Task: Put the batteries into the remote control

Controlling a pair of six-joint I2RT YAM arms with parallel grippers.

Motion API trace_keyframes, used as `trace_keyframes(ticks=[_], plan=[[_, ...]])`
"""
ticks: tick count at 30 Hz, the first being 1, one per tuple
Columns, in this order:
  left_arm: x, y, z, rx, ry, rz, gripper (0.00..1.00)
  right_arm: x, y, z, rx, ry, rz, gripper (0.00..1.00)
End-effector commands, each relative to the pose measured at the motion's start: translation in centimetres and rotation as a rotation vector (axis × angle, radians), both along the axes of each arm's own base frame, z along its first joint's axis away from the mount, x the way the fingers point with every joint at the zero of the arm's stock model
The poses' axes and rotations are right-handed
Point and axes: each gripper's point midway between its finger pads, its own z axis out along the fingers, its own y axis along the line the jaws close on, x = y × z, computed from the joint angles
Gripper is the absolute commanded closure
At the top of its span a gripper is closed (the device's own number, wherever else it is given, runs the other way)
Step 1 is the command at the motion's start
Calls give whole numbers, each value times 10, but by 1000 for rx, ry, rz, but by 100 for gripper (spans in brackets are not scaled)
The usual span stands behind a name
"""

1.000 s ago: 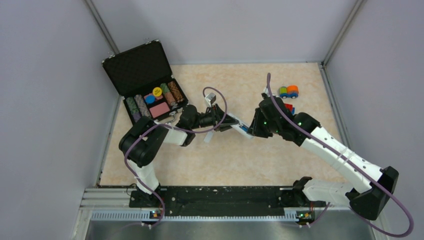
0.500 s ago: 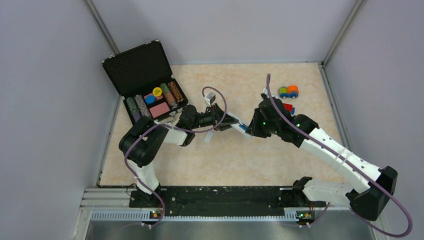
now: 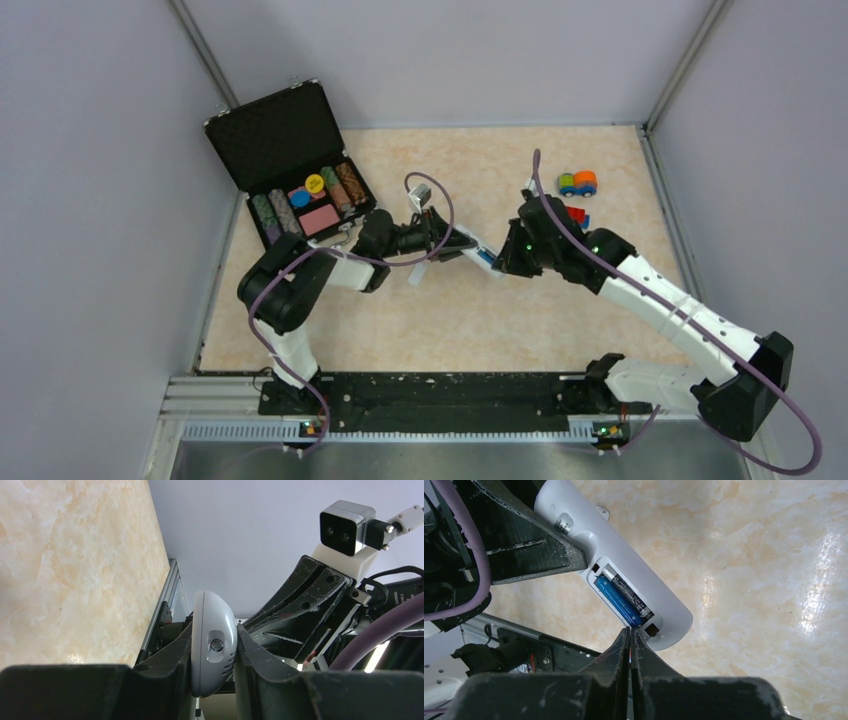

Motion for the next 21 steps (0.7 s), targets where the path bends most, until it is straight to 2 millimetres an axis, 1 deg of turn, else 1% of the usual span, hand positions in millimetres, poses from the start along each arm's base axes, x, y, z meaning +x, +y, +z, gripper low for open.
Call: trace_keyframes(ticks=[1, 5, 8, 10, 11, 13, 15, 18, 20, 21], plan=[[-22, -1, 55, -117, -220, -56, 100, 3, 16, 4, 105, 34, 20, 100], [-23, 2, 59, -127, -275, -32, 100, 3, 8, -7, 153, 95, -19, 100], [-26, 4, 62, -134, -325, -26, 100, 2, 7, -14, 209, 139, -27, 100], [-25, 4, 62, -122, -335, -23, 100, 2, 6, -15, 222, 149, -29, 100], [-24, 3, 59, -109, -335, -21, 100, 2, 7, -13, 228, 146, -25, 100], [-22, 2, 53, -69, -335, -13, 100, 5, 10, -2, 246, 121, -13, 100], [-18, 2, 48, -34, -335, -4, 100, 7, 12, 12, 266, 84, 3, 100], [-13, 3, 39, 40, -335, 10, 100, 11, 15, 41, 301, 12, 44, 89], [-9, 6, 32, 102, -342, 34, 100, 12, 16, 62, 320, -41, 79, 81], [-7, 8, 28, 134, -344, 42, 100, 12, 16, 70, 321, -60, 91, 78]])
